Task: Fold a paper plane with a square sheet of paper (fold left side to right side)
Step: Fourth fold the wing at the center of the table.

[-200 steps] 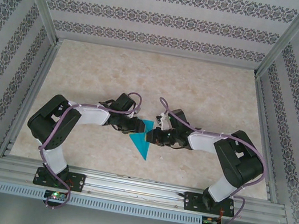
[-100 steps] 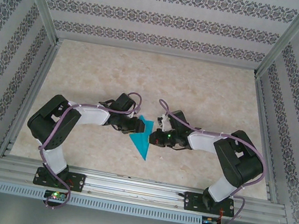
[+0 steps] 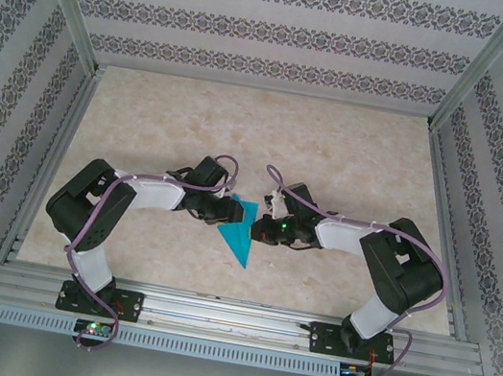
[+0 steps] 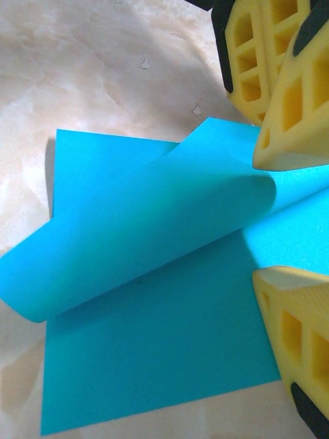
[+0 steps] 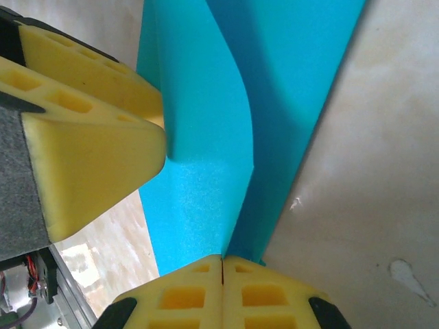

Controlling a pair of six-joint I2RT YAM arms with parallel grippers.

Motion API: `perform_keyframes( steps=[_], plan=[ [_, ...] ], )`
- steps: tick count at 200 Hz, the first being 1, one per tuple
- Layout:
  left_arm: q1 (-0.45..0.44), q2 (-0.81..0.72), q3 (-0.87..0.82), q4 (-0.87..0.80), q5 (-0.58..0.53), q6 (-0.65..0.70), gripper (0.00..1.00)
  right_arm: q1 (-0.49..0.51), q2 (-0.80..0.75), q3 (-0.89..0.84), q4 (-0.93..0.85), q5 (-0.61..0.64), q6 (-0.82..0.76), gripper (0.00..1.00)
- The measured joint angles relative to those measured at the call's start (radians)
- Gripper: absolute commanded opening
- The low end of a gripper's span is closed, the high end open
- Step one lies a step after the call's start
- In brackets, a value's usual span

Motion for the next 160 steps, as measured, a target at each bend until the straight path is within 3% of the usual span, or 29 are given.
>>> perform_keyframes(
  steps=[66,160],
  plan=[
    [0.000,-0.002,0.001,-0.001,-0.001,0.005,0.45,0.001,0.032,0.007,-0.006,0.003,-0.003,0.00],
    [0.000,-0.069,0.001,-0.042,-0.018,0.003,0.57,0.001,0.057,0.030,-0.018,-0.008,-0.003,0.00]
  ],
)
